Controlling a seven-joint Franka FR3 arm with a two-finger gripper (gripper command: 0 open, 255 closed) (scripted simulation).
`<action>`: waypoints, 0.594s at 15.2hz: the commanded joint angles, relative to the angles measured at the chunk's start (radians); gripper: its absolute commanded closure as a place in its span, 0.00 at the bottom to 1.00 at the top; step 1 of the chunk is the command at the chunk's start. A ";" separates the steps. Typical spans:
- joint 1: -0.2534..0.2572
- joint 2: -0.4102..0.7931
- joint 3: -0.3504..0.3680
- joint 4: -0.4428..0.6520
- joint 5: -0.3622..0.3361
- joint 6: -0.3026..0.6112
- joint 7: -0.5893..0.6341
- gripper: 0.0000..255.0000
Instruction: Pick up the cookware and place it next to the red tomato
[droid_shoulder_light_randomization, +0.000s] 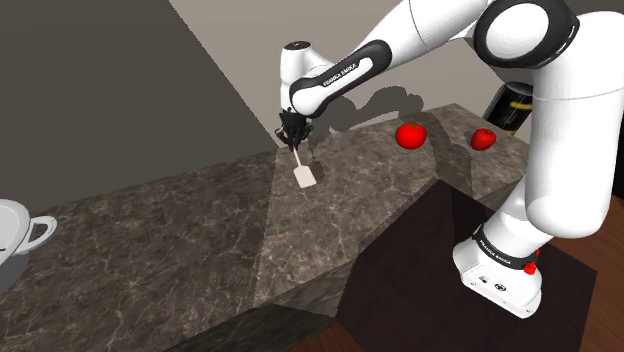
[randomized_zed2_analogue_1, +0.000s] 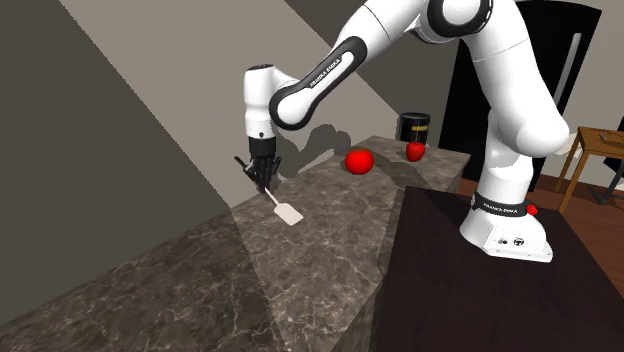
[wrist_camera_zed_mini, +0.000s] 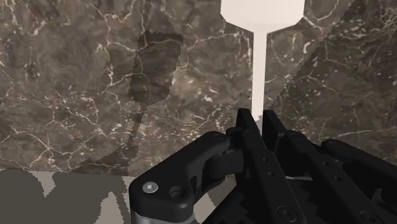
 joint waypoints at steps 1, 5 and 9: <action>-0.001 -0.014 0.003 0.008 0.004 -0.022 -0.004 1.00; -0.004 -0.044 0.007 0.020 0.012 -0.063 -0.010 1.00; -0.051 -0.123 0.002 -0.100 0.029 -0.018 -0.062 1.00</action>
